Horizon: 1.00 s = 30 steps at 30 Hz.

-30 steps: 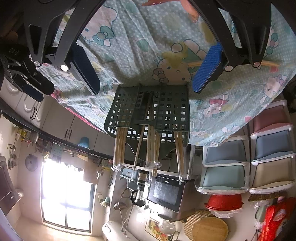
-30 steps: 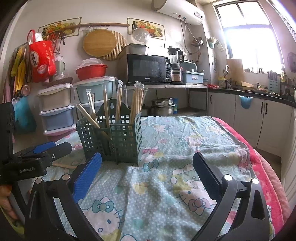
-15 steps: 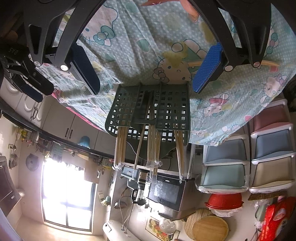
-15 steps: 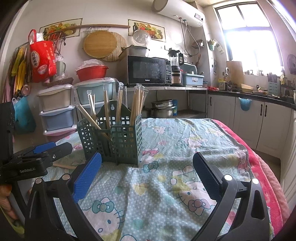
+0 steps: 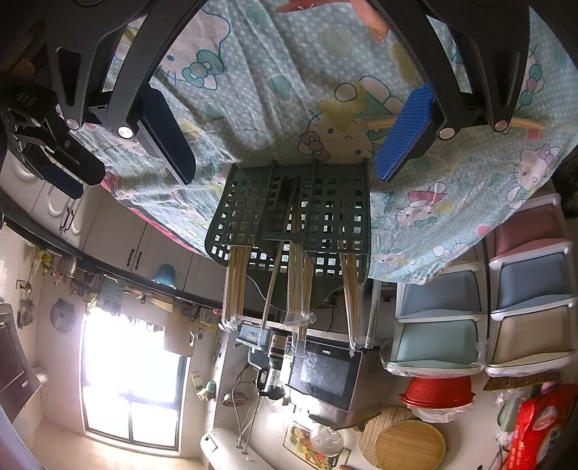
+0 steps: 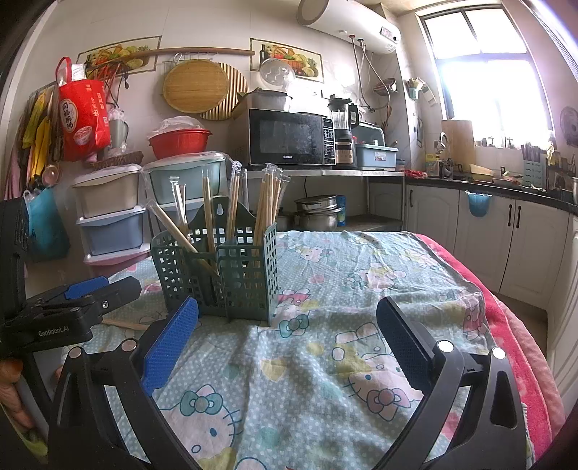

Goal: Organize utensils

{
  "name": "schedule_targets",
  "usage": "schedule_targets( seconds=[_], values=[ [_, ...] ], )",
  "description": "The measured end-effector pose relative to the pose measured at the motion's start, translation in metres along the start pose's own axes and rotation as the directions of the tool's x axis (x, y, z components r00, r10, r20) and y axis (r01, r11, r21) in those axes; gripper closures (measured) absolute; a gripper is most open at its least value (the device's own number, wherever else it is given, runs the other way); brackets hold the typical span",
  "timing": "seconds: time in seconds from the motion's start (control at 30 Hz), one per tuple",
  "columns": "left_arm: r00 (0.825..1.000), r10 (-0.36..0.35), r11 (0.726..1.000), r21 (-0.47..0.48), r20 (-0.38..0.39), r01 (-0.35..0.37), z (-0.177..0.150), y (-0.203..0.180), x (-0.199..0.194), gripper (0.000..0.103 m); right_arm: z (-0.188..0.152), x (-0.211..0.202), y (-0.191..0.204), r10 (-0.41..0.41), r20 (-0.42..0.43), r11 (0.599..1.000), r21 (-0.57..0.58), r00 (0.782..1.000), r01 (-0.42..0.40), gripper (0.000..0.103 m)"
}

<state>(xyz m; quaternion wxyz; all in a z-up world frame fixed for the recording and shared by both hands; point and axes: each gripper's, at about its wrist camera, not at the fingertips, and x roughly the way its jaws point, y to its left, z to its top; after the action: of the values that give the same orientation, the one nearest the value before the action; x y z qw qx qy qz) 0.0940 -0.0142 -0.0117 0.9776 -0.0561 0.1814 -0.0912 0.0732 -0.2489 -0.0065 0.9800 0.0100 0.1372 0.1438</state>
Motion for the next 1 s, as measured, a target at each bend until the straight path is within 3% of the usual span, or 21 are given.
schedule_targets(
  seconds=[1.0],
  values=[
    [1.0, 0.0, 1.0, 0.002, -0.001, 0.0, 0.0004, -0.0005, 0.0005, 0.011, 0.0011, 0.0005, -0.0018, -0.004, -0.001, 1.0, 0.002, 1.0, 0.004, 0.007]
  ],
)
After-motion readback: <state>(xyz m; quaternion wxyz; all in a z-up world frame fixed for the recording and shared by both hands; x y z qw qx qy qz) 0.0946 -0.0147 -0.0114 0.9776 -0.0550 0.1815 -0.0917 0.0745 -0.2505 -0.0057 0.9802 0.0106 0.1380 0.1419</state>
